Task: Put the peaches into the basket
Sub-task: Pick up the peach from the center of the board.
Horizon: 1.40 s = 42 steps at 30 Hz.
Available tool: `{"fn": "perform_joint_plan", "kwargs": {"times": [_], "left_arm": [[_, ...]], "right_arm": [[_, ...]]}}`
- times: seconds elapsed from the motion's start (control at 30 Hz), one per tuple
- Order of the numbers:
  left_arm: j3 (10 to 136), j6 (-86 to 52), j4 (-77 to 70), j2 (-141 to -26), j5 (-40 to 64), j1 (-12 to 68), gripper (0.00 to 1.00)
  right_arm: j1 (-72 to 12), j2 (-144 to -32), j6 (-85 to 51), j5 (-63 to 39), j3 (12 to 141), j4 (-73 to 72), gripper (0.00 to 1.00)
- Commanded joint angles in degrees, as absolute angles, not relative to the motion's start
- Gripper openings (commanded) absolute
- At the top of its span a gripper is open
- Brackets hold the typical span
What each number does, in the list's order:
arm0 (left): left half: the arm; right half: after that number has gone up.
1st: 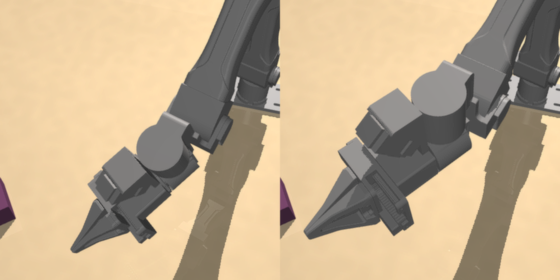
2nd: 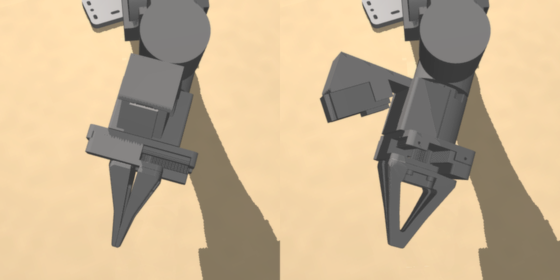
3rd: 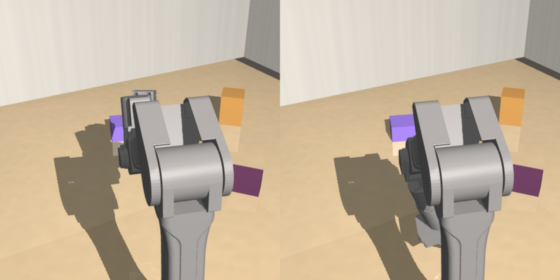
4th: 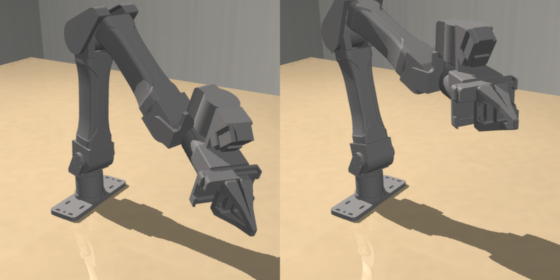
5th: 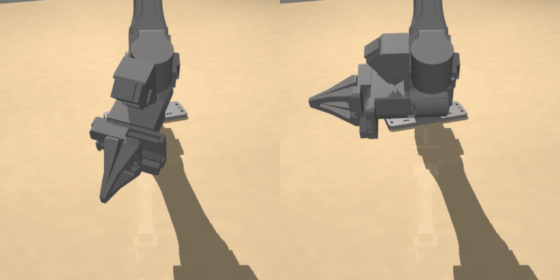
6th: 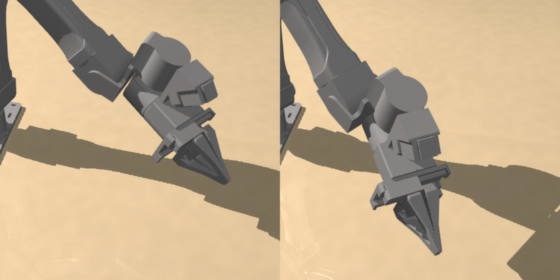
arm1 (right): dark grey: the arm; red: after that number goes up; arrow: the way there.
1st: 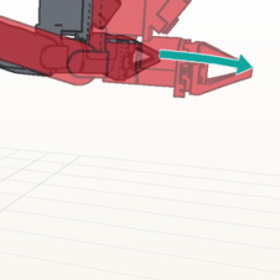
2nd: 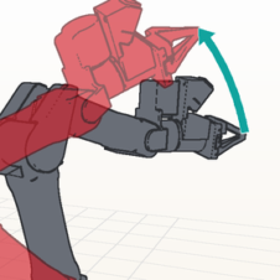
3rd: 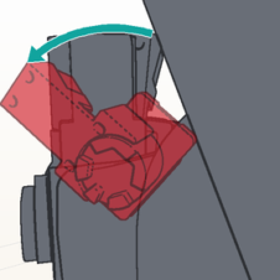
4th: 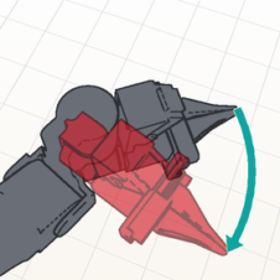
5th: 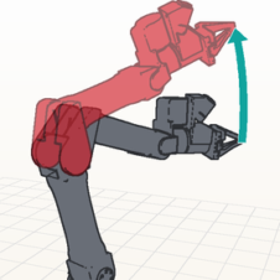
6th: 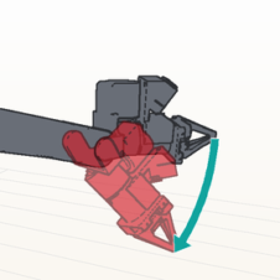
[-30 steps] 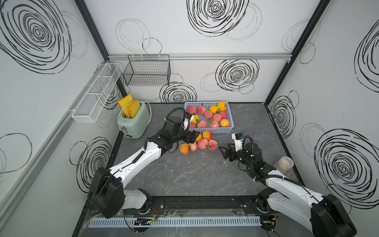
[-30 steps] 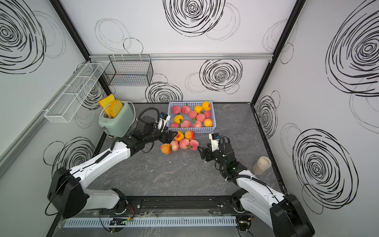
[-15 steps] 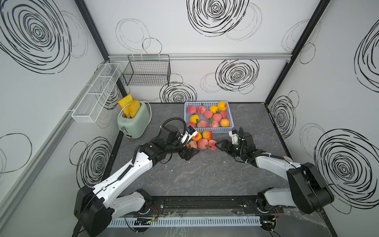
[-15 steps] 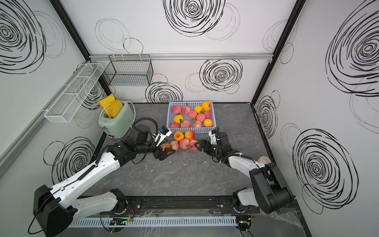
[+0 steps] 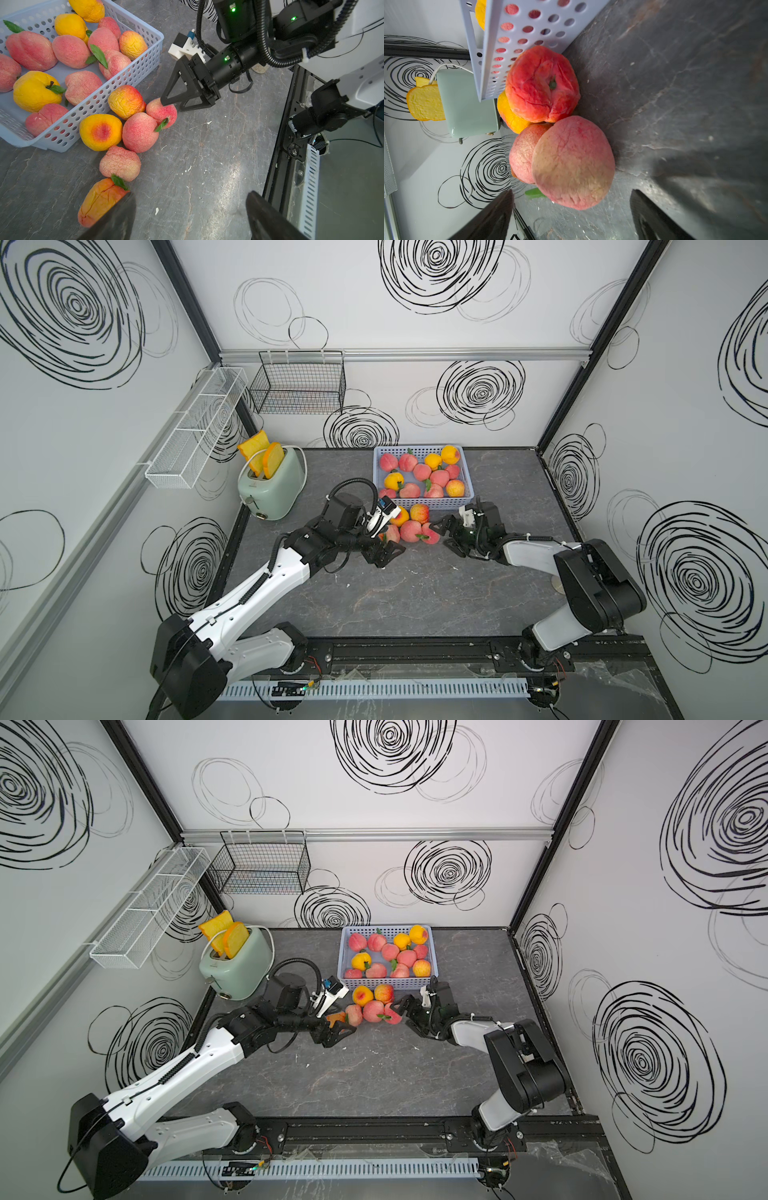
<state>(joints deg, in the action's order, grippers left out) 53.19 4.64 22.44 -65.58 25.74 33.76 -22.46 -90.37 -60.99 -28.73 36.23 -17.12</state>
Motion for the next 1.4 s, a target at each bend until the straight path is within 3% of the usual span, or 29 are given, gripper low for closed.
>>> {"fn": "perform_joint_plan", "kwargs": {"times": [0.0,0.43,0.83,0.97,1.37], "left_arm": [[54.2,4.6,20.9,-64.5,26.8,33.8,0.87],[54.1,4.4,20.9,-64.5,26.6,33.6,0.87],[54.0,4.1,20.8,-64.9,26.3,33.6,0.87],[54.0,4.2,20.9,-64.8,26.2,33.6,0.87],[53.4,3.4,18.1,-65.7,26.8,33.4,0.85]], "right_arm": [[-23.1,-92.6,-65.5,-27.9,37.9,-19.5,0.91],[-23.4,-96.2,-66.5,-26.5,37.9,-22.7,0.86],[-23.3,-96.1,-66.7,-26.3,37.2,-24.8,0.69],[-23.1,-94.8,-66.4,-25.6,36.4,-24.9,0.64],[-20.6,-84.0,-61.2,-23.2,31.4,-22.2,0.63]]}}
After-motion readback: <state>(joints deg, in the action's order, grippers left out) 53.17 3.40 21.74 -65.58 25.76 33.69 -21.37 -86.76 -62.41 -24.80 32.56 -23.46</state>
